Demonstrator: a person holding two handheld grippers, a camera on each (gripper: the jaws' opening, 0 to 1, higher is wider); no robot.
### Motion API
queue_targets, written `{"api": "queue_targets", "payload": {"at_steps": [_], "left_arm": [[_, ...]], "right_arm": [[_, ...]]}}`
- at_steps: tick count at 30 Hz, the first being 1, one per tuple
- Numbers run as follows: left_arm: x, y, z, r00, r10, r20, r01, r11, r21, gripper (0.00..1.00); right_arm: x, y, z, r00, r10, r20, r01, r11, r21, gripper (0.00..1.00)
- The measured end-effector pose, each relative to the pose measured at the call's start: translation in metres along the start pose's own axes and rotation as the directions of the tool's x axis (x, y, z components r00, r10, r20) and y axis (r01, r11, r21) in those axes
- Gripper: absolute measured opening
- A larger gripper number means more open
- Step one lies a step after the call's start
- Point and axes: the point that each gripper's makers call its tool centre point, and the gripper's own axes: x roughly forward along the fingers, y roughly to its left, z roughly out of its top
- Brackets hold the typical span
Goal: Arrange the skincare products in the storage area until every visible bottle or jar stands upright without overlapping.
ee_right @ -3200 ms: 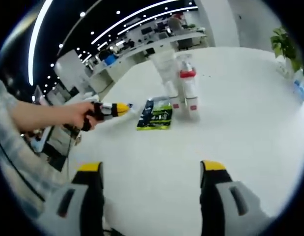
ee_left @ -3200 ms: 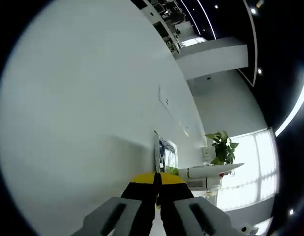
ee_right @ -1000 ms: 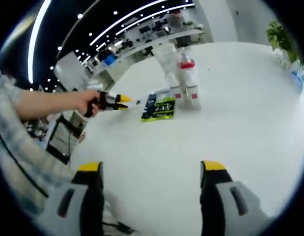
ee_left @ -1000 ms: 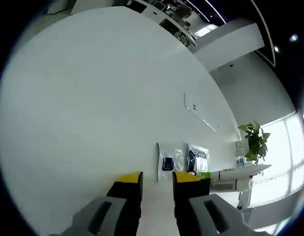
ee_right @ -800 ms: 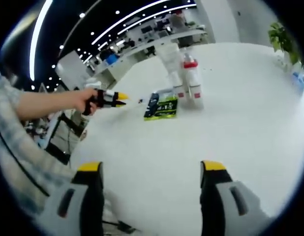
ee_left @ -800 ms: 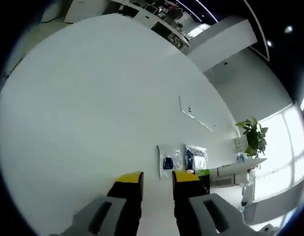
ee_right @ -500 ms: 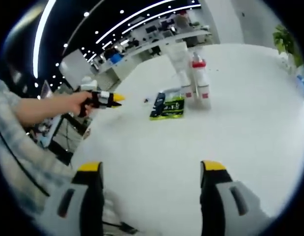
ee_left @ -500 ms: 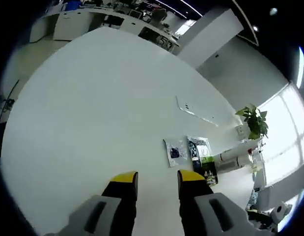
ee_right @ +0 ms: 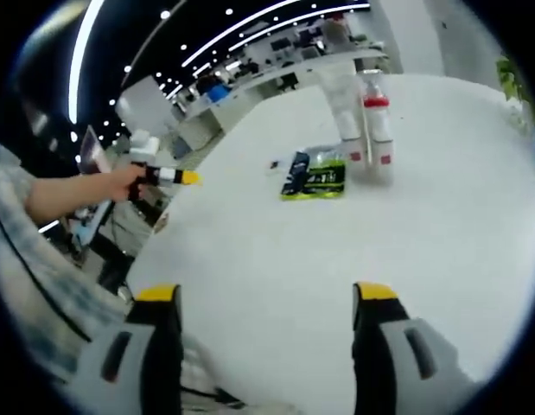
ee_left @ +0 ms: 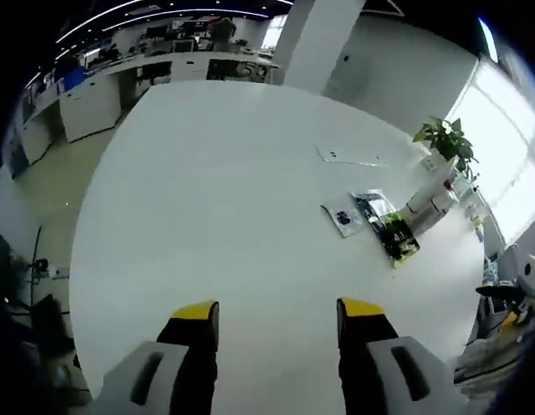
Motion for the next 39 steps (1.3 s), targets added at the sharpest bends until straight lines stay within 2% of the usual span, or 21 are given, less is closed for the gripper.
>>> {"api": "queue_targets", "payload": {"at_steps": [1,4,8,10,12,13,16,18,20,22,23,25,30,32,35,37,38,39], "left_arm": [[-0.004,0.006,-0.006,1.0,0.013,-0.024,-0.012,0.999,0.034,0.6],[-0.012,0.021,-0.015,0.997,0.045,-0.063,-0.041,0.997,0.067,0.63],[-0.025,0.046,-0.031,0.985,0.109,-0.132,-0.091,0.986,0.139,0.66],[-0.031,0.059,-0.041,0.972,0.139,-0.188,-0.106,0.979,0.176,0.68],[-0.034,0.07,-0.053,0.96,0.143,-0.239,-0.095,0.975,0.202,0.76],[-0.038,0.078,-0.06,0.951,0.15,-0.269,-0.091,0.971,0.22,0.76],[-0.045,0.091,-0.064,0.948,0.161,-0.275,-0.103,0.971,0.215,0.75],[-0.05,0.101,-0.07,0.94,0.167,-0.298,-0.104,0.97,0.218,0.78],[-0.06,0.111,-0.079,0.916,0.204,-0.345,-0.111,0.956,0.271,0.78],[-0.064,0.116,-0.087,0.9,0.222,-0.374,-0.099,0.942,0.32,0.78],[-0.065,0.119,-0.09,0.897,0.22,-0.383,-0.088,0.939,0.333,0.77],[-0.069,0.121,-0.099,0.879,0.228,-0.418,-0.083,0.938,0.337,0.77],[-0.074,0.128,-0.114,0.847,0.256,-0.467,-0.039,0.904,0.425,0.77],[-0.073,0.132,-0.116,0.84,0.268,-0.471,-0.026,0.888,0.46,0.76],[-0.071,0.133,-0.119,0.834,0.271,-0.481,-0.014,0.881,0.472,0.75],[-0.07,0.136,-0.122,0.823,0.285,-0.491,-0.008,0.87,0.493,0.72],[-0.07,0.138,-0.125,0.813,0.294,-0.502,-0.001,0.864,0.503,0.7],[-0.07,0.136,-0.126,0.813,0.279,-0.511,0.018,0.865,0.501,0.68]], "right_arm": [[0.0,0.0,0.0,1.0,-0.002,0.001,0.002,1.0,-0.002,0.79],[0.001,-0.001,-0.002,1.0,-0.004,-0.007,0.004,1.0,-0.006,0.79],[0.007,0.004,-0.008,1.0,0.007,-0.024,-0.008,1.0,-0.012,0.79],[0.008,0.005,-0.008,0.999,0.011,-0.034,-0.011,1.0,-0.02,0.79],[0.008,0.005,-0.007,0.999,0.011,-0.032,-0.011,1.0,-0.024,0.79],[0.009,0.005,-0.007,0.999,0.01,-0.032,-0.011,1.0,-0.024,0.79],[0.008,0.005,-0.006,0.999,0.007,-0.033,-0.008,1.0,-0.027,0.79],[0.008,0.005,-0.008,0.999,0.005,-0.036,-0.006,1.0,-0.027,0.79],[0.007,0.005,-0.009,0.999,0.002,-0.039,-0.003,1.0,-0.028,0.79],[0.005,0.004,-0.01,0.999,-0.002,-0.041,0.001,1.0,-0.025,0.79],[0.005,0.004,-0.01,0.999,-0.003,-0.042,0.001,1.0,-0.025,0.79],[0.004,0.005,-0.012,0.999,-0.004,-0.043,0.003,1.0,-0.025,0.79],[0.004,0.009,-0.015,0.999,-0.001,-0.054,0.0,0.999,-0.034,0.79],[0.004,0.01,-0.016,0.998,-0.002,-0.055,0.0,1.0,-0.032,0.79],[0.002,0.009,-0.017,0.998,-0.007,-0.055,0.005,1.0,-0.028,0.79],[0.001,0.008,-0.018,0.998,-0.012,-0.055,0.01,1.0,-0.024,0.79],[0.0,0.007,-0.018,0.998,-0.015,-0.054,0.013,1.0,-0.02,0.79],[0.0,0.007,-0.019,0.998,-0.016,-0.055,0.015,1.0,-0.019,0.79]]}}
